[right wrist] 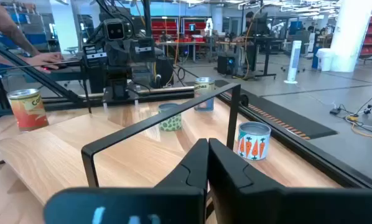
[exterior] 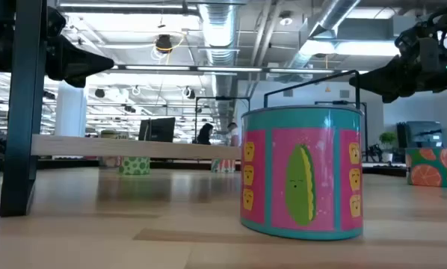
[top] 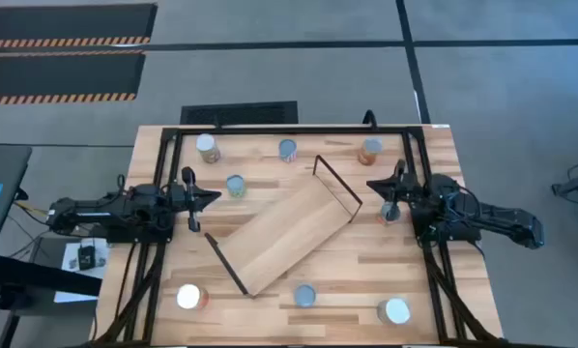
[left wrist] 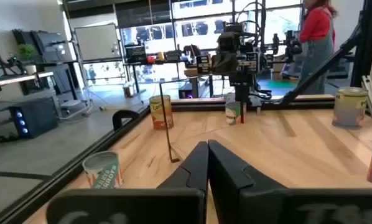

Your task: Pick and place cans onto a shelf

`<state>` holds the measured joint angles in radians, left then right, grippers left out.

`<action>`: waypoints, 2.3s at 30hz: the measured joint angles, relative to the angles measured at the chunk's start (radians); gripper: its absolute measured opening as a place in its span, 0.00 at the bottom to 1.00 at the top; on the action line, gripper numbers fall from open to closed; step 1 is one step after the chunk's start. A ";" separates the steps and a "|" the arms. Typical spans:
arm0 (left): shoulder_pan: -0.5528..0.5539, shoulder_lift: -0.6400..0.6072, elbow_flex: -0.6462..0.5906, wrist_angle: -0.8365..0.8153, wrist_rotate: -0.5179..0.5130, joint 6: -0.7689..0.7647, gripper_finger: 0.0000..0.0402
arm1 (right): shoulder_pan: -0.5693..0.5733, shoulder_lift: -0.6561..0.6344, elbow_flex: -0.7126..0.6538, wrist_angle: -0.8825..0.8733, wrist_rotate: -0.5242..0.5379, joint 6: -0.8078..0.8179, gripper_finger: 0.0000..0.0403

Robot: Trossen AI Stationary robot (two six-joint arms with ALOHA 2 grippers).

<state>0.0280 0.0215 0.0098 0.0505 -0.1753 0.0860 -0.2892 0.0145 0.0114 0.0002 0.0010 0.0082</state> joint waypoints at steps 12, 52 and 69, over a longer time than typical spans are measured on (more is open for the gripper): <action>0.000 0.000 0.000 0.000 0.000 0.000 0.00 | 0.000 0.000 0.000 0.000 0.000 0.000 0.08; 0.000 0.000 0.001 0.033 0.001 -0.017 0.00 | 0.000 0.000 0.000 0.000 0.000 0.000 0.08; 0.000 0.000 0.026 0.250 -0.106 -0.499 0.00 | 0.000 0.000 0.000 0.000 0.000 0.000 0.08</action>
<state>0.0284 0.0215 0.0357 0.3009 -0.2811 -0.4127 -0.2890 0.0144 0.0113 0.0001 0.0010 0.0082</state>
